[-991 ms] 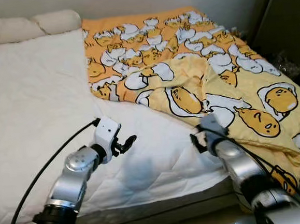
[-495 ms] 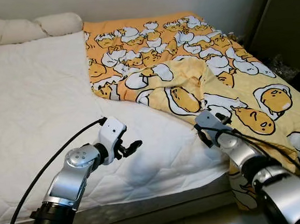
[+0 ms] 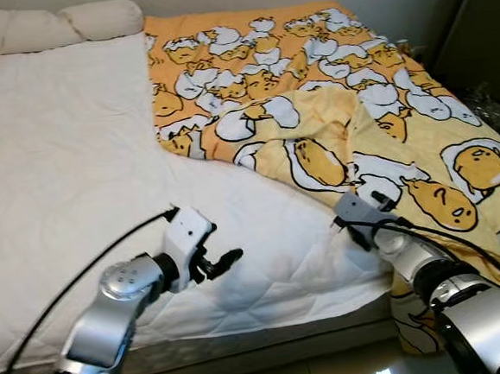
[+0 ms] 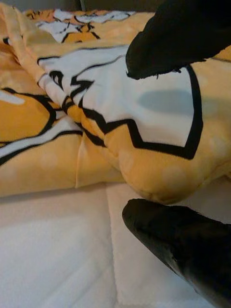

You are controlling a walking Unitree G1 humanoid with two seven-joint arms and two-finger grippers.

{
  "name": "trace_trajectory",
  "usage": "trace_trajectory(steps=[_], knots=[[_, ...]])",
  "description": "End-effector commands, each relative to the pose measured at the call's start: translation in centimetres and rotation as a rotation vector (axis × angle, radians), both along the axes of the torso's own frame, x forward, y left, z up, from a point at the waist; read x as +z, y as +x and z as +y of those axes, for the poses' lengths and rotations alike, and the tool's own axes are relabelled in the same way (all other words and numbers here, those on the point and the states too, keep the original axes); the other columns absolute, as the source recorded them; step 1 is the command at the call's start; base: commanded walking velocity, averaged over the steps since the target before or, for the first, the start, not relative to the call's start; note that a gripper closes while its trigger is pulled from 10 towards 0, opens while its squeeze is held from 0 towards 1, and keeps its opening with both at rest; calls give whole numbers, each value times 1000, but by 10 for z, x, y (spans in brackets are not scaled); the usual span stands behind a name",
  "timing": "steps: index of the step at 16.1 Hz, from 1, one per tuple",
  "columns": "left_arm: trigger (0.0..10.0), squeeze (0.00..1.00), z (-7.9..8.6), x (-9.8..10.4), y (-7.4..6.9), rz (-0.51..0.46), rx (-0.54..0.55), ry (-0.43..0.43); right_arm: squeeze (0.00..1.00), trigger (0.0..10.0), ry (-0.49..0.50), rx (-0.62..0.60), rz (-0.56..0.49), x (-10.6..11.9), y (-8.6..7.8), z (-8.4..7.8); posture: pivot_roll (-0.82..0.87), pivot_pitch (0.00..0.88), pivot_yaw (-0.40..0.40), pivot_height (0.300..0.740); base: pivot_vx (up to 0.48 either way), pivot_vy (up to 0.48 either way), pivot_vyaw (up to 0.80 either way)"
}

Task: Clean up the room

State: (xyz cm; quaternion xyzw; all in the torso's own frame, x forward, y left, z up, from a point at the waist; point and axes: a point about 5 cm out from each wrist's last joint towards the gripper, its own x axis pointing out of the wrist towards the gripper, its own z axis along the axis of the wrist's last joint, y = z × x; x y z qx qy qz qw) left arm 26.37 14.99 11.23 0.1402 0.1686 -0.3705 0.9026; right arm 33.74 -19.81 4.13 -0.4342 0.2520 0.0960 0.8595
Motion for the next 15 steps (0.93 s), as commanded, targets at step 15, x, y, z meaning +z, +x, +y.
trace_trajectory(steps=[15], knots=[[10000, 0, -4, 6, -31, 99, -51, 31, 0, 0, 87, -191, 25, -2, -6, -24, 215, 117, -69, 740, 0, 0, 0]])
